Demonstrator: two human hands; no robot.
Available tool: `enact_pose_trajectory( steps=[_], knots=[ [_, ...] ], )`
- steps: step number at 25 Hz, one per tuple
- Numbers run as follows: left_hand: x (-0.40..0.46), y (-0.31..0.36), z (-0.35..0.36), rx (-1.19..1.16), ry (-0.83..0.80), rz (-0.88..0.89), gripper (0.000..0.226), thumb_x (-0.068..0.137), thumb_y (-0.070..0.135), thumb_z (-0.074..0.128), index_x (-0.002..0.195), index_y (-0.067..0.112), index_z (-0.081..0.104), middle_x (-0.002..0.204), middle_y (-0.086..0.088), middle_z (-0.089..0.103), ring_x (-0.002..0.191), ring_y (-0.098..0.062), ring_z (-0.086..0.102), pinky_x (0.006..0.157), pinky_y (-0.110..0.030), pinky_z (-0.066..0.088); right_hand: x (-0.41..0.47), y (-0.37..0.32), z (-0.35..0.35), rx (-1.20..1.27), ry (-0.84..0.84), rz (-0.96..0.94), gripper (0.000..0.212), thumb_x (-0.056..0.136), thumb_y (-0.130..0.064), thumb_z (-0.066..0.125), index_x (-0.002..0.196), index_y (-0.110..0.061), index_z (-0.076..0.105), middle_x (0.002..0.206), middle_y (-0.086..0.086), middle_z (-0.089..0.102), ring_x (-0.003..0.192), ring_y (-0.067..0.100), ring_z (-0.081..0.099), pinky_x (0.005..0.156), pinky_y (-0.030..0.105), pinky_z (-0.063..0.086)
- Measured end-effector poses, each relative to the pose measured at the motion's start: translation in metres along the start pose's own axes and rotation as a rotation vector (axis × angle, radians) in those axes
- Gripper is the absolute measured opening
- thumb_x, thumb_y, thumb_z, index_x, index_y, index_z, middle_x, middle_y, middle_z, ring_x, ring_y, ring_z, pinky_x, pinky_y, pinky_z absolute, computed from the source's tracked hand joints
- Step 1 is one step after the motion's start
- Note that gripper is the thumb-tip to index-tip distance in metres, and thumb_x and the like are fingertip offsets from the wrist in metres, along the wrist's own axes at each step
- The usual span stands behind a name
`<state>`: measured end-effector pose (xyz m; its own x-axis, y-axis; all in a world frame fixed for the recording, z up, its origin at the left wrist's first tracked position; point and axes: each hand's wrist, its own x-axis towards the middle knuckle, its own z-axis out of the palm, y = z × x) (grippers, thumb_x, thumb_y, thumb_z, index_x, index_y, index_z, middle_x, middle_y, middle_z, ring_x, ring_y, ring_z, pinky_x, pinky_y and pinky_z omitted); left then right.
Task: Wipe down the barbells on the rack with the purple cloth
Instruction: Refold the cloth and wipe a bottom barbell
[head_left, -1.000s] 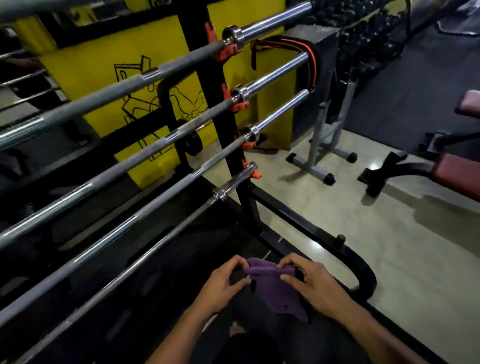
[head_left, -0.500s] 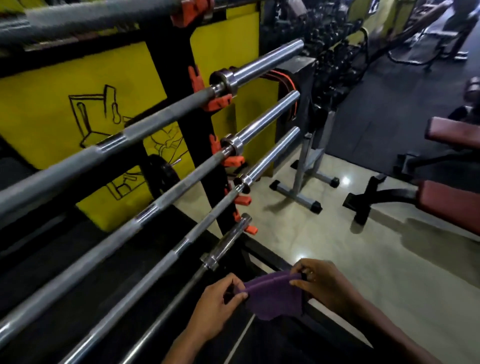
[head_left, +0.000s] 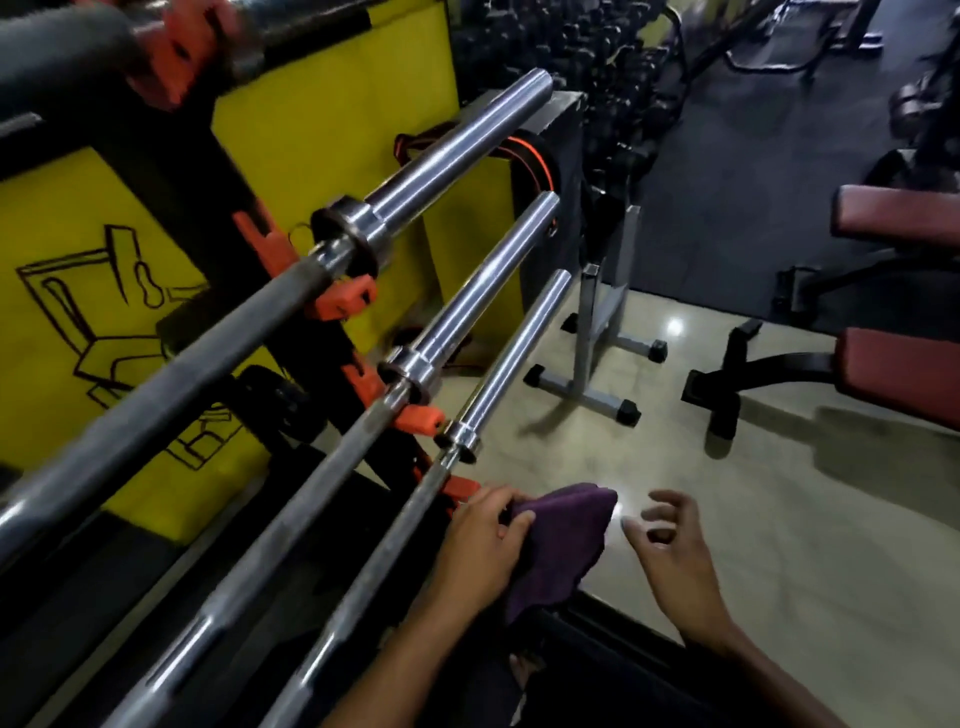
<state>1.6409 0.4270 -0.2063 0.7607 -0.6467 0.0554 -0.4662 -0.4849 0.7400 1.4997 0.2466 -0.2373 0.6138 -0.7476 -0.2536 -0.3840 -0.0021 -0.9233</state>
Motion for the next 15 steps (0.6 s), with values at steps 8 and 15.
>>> enact_pose_trajectory(
  steps=[8,15],
  knots=[
    [0.093,0.033,0.022,-0.019,-0.231,0.176,0.02,0.093,0.022,0.064,0.112,0.025,0.067,0.112,0.01,0.061,0.105,-0.003,0.058,0.096,-0.015,0.042,0.095,-0.036,0.056,0.951,-0.388,0.758,0.087,0.085,-0.084,0.034,0.118,-0.011,0.068,0.112,0.023,0.071,0.09,0.039,0.073,0.074,0.051,0.058],
    [0.126,-0.009,-0.001,0.227,-0.201,0.275,0.046,0.1,0.038,0.048,0.145,0.027,0.049,0.143,0.01,0.05,0.131,-0.006,0.045,0.11,-0.029,0.039,0.175,-0.07,0.053,1.158,-0.333,0.561,0.051,0.087,-0.058,0.057,0.108,-0.014,0.075,0.108,0.011,0.071,0.082,0.029,0.074,0.07,0.047,0.062]
  ],
)
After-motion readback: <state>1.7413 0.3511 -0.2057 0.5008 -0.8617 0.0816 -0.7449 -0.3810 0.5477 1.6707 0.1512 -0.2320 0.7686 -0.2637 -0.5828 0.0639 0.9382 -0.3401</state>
